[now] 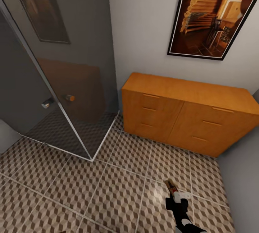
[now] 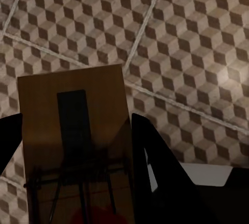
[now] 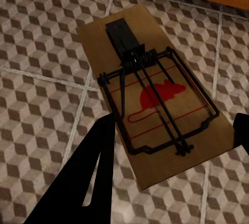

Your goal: Take the four mousetraps from the cabinet in the bathroom and place them on the bathroom floor. Make sure all four end up on the same floor surface, and ensure that at least two of them are either under or directly next to the same bathroom sink.

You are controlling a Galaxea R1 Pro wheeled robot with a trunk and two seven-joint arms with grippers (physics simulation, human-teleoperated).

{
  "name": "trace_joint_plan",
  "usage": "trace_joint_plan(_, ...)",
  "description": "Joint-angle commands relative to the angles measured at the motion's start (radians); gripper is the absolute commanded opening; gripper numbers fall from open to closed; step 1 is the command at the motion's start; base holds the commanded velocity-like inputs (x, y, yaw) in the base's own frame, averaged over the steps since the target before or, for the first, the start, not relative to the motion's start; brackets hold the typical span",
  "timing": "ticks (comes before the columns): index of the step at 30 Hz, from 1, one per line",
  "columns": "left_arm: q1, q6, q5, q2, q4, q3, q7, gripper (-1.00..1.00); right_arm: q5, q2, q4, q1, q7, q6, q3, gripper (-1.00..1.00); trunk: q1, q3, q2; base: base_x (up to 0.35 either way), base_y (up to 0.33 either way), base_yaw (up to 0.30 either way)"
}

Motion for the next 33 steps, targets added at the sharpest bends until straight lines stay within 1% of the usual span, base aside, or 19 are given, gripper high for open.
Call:
trace_joint_plan(1,-0.001,-0.003,-0.002,-0.001,0.002,-0.007,0.006,-1.0,-0.009,0.0,0.001,-0.001,0.002,-0.003,0.009,-1.0,0.001,0.0,-0.002,-0.002,0.0,0.218)
trace_joint_plan(33,-0.001,-0.001,-0.003,-0.004,0.002,-0.008,0.006,-1.0,-0.009,0.002,0.002,-0.001,0.002,-0.003,0.009,-1.0,0.001,0.034,-0.002,0.0,0.0,0.232)
